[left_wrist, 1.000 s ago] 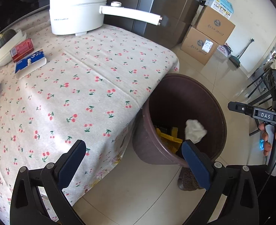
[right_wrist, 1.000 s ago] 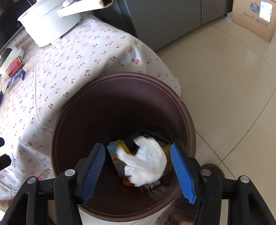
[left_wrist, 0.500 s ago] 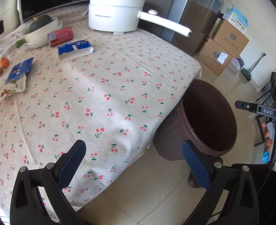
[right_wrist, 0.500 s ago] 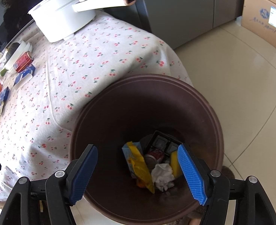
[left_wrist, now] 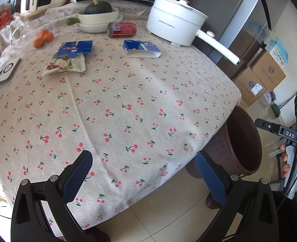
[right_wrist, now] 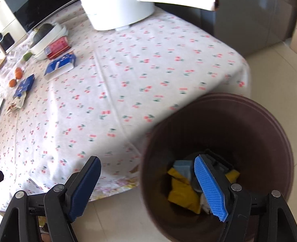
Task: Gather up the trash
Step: 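Move both grippers back over the table, then grasp the white nut snack bag with the left gripper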
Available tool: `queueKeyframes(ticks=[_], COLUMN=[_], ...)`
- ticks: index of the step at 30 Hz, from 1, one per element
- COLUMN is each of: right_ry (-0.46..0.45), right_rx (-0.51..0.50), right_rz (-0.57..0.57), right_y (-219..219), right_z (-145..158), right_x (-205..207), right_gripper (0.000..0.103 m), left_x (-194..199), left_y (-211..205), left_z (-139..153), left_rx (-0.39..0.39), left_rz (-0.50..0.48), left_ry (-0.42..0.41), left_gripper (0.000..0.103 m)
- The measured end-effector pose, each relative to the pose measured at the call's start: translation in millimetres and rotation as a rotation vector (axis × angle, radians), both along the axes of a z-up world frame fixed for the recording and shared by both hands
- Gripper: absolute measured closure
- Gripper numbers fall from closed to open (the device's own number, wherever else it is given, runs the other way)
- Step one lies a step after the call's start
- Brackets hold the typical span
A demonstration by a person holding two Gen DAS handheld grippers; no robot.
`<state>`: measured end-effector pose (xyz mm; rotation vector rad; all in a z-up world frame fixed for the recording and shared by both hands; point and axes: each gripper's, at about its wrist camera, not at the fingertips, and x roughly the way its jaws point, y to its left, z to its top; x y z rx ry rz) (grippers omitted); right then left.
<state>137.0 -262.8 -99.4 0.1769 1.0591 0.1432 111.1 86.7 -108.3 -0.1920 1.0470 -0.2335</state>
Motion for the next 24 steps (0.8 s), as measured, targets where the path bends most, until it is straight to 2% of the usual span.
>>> queueKeyframes(ticks=[8, 13, 16, 21, 22, 24], right_ry=[0.015, 0.026, 0.036, 0.036, 0.040, 0.052], right_rx=[0.015, 0.010, 0.004, -0.001, 0.006, 0.020], right_rz=[0.068, 0.112, 0.122, 0.106, 0.099, 0.096], right_y=[65, 99, 114, 128, 129, 132], right_z=[-5, -11, -16, -20, -21, -24], right_x=[27, 47, 60, 85, 90, 97], right_gripper=[0.021, 0.020, 0.019, 0.019, 0.019, 0.019], left_x=[17, 47, 68, 108, 115, 128], left_y=[57, 90, 101, 93, 94, 104], left_z=[-2, -12, -19, -24, -27, -34], left_rx=[0.007, -0.011, 0.021, 0.179, 0.178, 0.107], left_rz=[0.132, 0.233, 0.282, 0.236, 0.230, 0.263], left_ry=[0.013, 0.032, 0.029, -0.028, -0.029, -0.014], left_gripper=[0.000, 0.000, 0.000, 0.000, 0.000, 0.000])
